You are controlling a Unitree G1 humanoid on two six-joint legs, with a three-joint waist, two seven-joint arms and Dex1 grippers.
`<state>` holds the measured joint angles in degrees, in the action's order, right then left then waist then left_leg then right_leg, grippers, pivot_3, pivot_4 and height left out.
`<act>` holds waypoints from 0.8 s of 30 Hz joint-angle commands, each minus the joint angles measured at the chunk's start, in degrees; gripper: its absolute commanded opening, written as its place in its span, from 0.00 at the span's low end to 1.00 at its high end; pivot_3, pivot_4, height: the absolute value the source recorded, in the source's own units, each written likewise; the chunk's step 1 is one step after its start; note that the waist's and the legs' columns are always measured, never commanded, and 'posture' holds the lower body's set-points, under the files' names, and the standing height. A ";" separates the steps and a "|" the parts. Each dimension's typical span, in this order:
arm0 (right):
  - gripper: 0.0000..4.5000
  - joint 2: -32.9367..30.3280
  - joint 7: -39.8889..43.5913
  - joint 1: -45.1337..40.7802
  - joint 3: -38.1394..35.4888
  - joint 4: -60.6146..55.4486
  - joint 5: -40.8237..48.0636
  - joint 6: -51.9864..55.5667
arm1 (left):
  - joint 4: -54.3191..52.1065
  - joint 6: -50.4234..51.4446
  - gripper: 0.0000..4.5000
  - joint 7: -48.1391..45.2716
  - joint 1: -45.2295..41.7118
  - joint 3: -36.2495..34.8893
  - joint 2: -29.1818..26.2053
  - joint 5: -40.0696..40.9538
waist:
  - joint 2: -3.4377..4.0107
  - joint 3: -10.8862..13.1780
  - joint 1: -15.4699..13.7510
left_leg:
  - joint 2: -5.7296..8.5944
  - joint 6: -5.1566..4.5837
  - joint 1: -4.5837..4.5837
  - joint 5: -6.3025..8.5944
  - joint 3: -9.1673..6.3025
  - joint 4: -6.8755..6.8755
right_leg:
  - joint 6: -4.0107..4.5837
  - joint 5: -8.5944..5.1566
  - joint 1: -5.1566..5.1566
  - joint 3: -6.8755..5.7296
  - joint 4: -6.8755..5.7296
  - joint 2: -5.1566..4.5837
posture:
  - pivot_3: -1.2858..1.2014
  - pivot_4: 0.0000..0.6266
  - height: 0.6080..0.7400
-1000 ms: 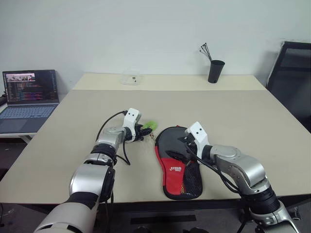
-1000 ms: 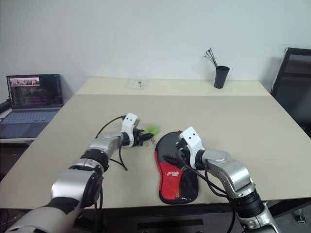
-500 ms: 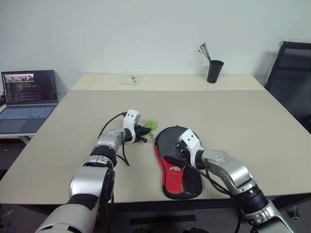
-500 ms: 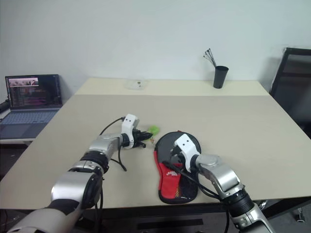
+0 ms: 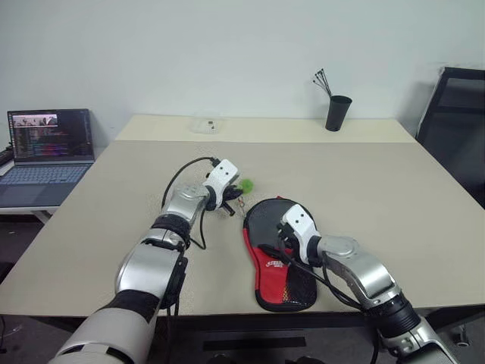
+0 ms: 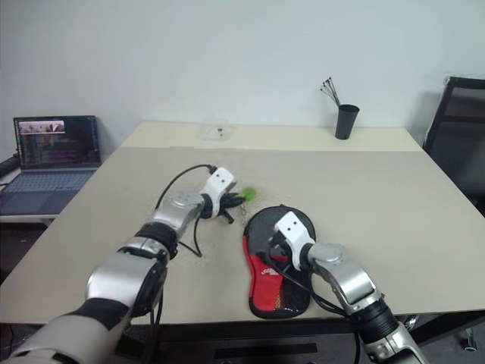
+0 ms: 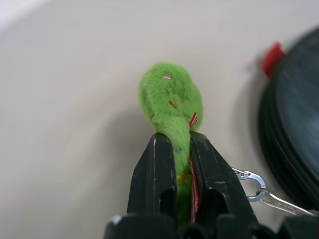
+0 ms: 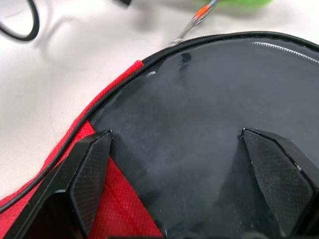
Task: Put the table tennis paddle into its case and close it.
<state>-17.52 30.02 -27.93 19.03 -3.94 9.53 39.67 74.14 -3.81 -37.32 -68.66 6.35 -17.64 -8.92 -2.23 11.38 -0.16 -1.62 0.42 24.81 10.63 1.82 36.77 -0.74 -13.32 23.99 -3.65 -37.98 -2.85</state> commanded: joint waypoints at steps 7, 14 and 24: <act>1.00 -1.56 -0.92 5.31 0.84 0.27 -1.85 5.05 | 2.66 -7.02 0.01 9.17 -4.69 3.85 4.88 -7.44 | -0.02 -0.01 -0.06 | 0.02 0.00 0.00 0.00 -0.01 0.00 | 0.00 0.00 -0.01 -0.03 0.00 0.00 | 0.52 0.24 1.00; 1.00 -1.37 -1.78 7.39 0.91 -1.28 -2.08 6.49 | 3.67 -12.62 0.01 15.12 -7.14 10.92 7.98 -16.48 | -0.03 -0.03 -0.17 | 0.03 0.00 0.00 0.00 -0.02 0.01 | -0.01 0.00 -0.03 -0.05 0.02 -0.04 | 0.52 0.24 1.00; 1.00 -1.07 -3.30 10.59 1.31 -4.16 -1.87 8.14 | 4.41 -20.30 0.01 24.10 -11.76 21.78 10.61 -29.09 | -0.04 -0.06 -0.44 | 0.05 0.01 0.00 0.01 -0.04 0.01 | -0.02 0.00 -0.07 -0.09 0.08 -0.09 | 0.52 0.24 1.00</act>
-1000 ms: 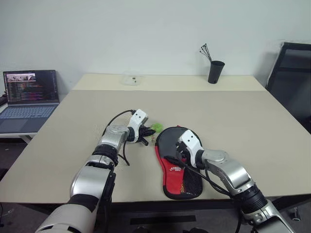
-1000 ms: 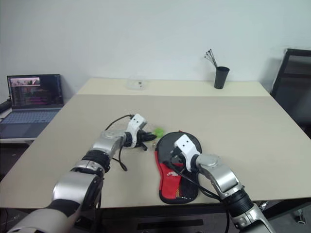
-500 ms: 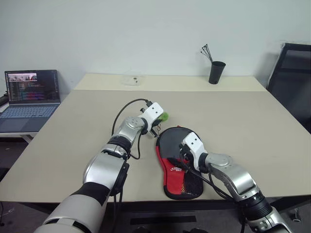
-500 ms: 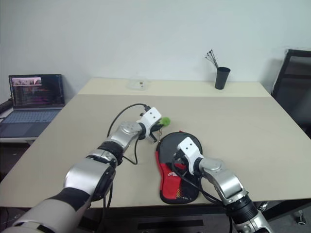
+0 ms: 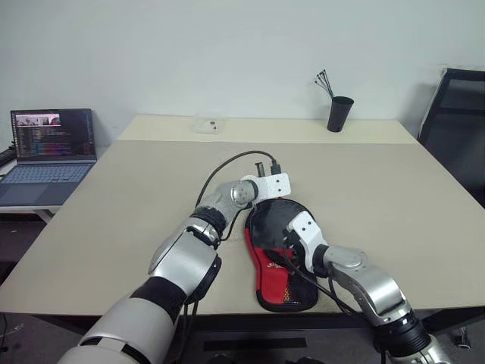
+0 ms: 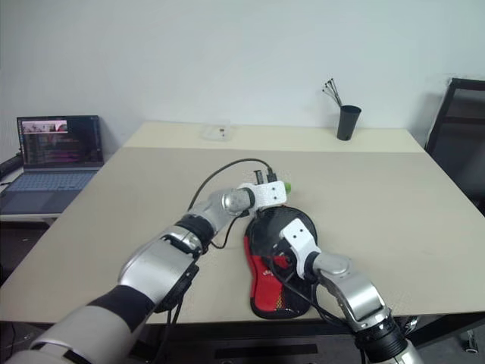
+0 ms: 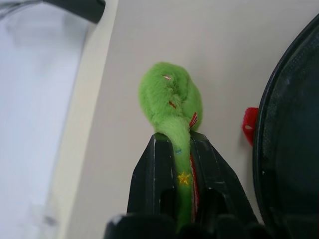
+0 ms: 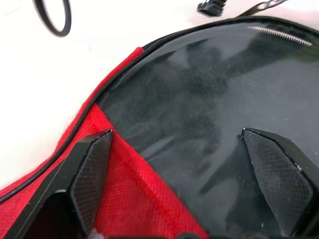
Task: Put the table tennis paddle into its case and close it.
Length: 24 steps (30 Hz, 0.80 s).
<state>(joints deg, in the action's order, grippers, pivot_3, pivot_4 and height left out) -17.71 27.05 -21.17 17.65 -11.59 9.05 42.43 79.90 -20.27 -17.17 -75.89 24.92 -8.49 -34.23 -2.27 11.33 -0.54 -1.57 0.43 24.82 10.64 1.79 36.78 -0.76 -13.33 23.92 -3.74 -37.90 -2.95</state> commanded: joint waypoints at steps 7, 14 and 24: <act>1.00 -0.36 -0.98 4.66 3.11 2.54 -1.13 6.06 | -1.06 -7.75 0.01 9.10 -7.61 8.21 5.08 -9.14 | -0.01 0.00 -0.51 | 0.01 0.00 0.01 0.01 -0.01 0.00 | 0.00 0.00 -0.02 -0.02 0.07 -0.04 | 0.52 0.24 1.00; 1.00 0.51 -1.01 5.11 3.34 2.45 -1.61 6.06 | -0.93 -10.53 0.01 12.15 -8.76 11.69 7.87 -12.94 | -0.01 0.00 -0.61 | 0.01 0.00 0.02 0.01 -0.02 -0.01 | 0.00 0.00 -0.03 -0.03 0.11 -0.06 | 0.52 0.24 1.00; 1.00 1.09 -0.92 5.12 3.38 3.12 -2.29 5.41 | -1.10 -12.93 0.01 11.03 -8.26 10.08 11.63 -11.12 | 0.00 -0.01 -0.61 | 0.00 0.00 0.02 0.02 -0.03 -0.01 | 0.00 -0.01 -0.03 -0.05 0.13 -0.08 | 0.52 0.24 1.00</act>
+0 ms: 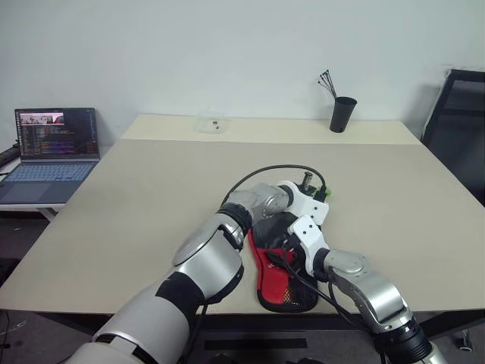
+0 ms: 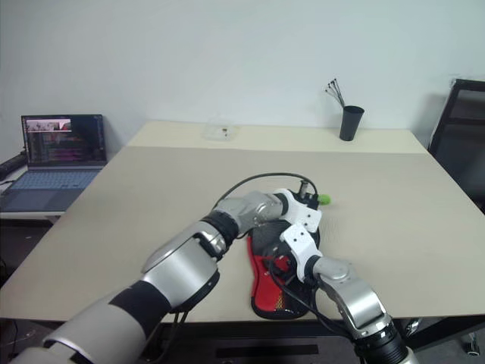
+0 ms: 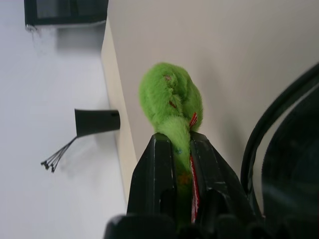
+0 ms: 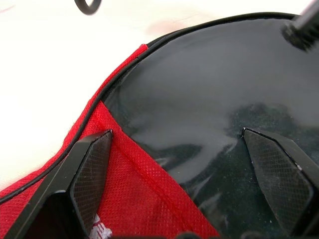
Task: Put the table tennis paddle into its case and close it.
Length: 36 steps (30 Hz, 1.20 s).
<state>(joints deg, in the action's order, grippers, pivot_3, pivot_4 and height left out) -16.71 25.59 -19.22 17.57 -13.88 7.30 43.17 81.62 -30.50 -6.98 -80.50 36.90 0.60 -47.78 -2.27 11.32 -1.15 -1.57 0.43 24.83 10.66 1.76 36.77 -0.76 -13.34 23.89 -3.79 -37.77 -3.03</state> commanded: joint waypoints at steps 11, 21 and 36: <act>1.00 0.83 1.08 2.11 3.33 7.17 -1.39 3.69 | -2.69 -0.92 0.48 -10.39 -0.71 -7.19 2.36 8.59 | 0.05 -0.30 0.10 | -0.02 0.00 -0.03 0.00 0.00 0.00 | 0.00 0.00 -0.04 0.00 0.00 0.00 | 0.52 0.24 1.00; 1.00 1.50 2.51 -1.18 2.12 8.62 -0.90 4.02 | -3.89 0.44 1.00 -16.89 0.66 -16.48 0.04 18.48 | 0.31 -0.66 1.26 | -0.04 -0.01 -0.15 0.00 -0.09 0.02 | -0.01 0.01 -0.14 0.00 -0.04 0.01 | 0.52 0.24 1.00; 1.00 -2.11 5.69 -2.21 -6.91 -14.24 10.91 20.40 | -6.95 9.72 1.00 -30.29 5.57 -34.39 -13.51 37.19 | 0.33 -0.63 1.23 | -0.01 -0.03 0.00 0.04 -0.13 0.00 | -0.02 0.00 -0.04 -0.02 0.00 0.07 | 0.52 0.24 1.00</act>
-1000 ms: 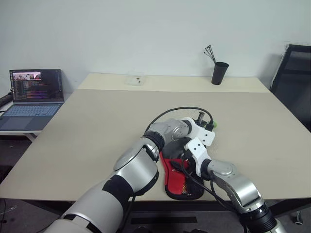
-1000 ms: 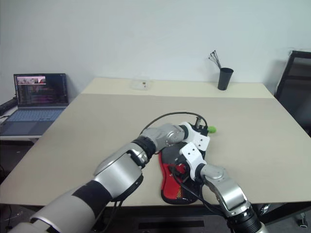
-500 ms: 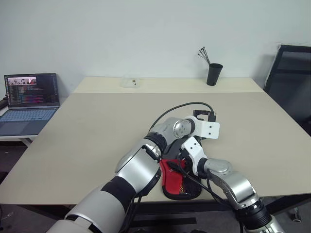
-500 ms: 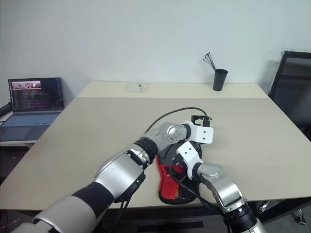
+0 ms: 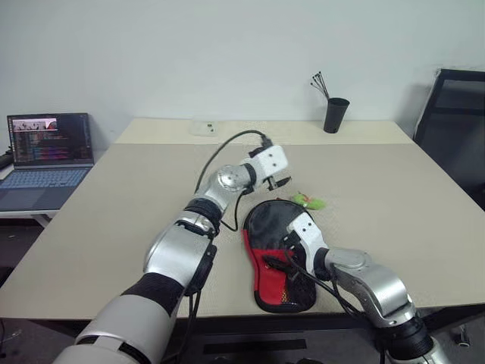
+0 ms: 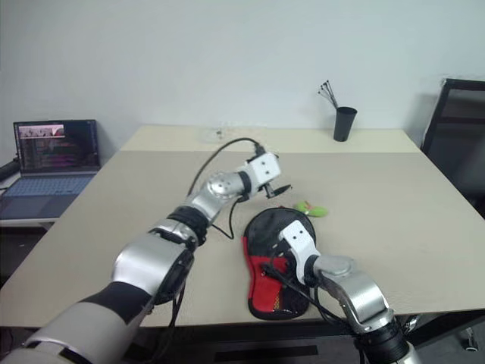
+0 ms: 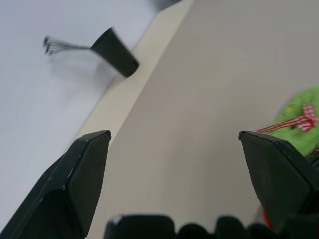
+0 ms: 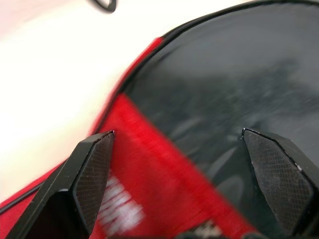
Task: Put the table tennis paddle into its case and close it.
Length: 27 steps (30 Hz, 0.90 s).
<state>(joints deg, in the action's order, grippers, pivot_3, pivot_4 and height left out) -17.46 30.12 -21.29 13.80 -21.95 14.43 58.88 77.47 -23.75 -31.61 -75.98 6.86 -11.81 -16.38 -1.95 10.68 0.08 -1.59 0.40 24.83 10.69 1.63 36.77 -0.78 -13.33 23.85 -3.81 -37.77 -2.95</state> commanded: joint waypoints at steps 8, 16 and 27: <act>1.00 -4.14 2.22 -6.61 -15.35 -11.61 13.58 14.32 | -11.41 12.91 1.00 -32.97 12.28 -8.40 -2.09 16.69 | 0.02 0.03 0.02 | -0.01 0.00 0.02 0.00 0.01 0.00 | 0.01 0.00 0.11 0.05 -0.06 0.01 | 0.52 0.24 1.00; 1.00 -21.31 7.35 -11.78 -10.62 1.85 3.58 -5.93 | -23.24 17.97 1.00 -38.49 22.65 -3.55 -1.63 16.49 | 0.03 0.04 -0.11 | 0.02 -0.01 0.07 0.00 0.05 0.00 | 0.02 0.00 0.15 0.09 -0.06 0.00 | 0.52 0.24 1.00; 1.00 -21.74 10.03 -20.61 4.16 39.89 -18.88 -47.04 | -31.26 23.03 1.00 -39.02 25.70 -0.53 -0.41 18.26 | 0.04 0.05 0.01 | 0.02 -0.04 0.08 0.01 0.27 0.00 | -0.01 0.00 0.19 0.19 -0.05 0.10 | 0.52 0.24 1.00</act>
<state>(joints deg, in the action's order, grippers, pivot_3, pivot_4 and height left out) -40.07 40.33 -39.30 17.30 15.17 -2.33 17.01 49.29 -1.22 -69.69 -50.06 5.84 -13.03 0.20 -1.91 10.73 0.09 -1.56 0.36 24.91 10.71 1.90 36.77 -0.79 -13.33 24.05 -3.61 -37.83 -2.85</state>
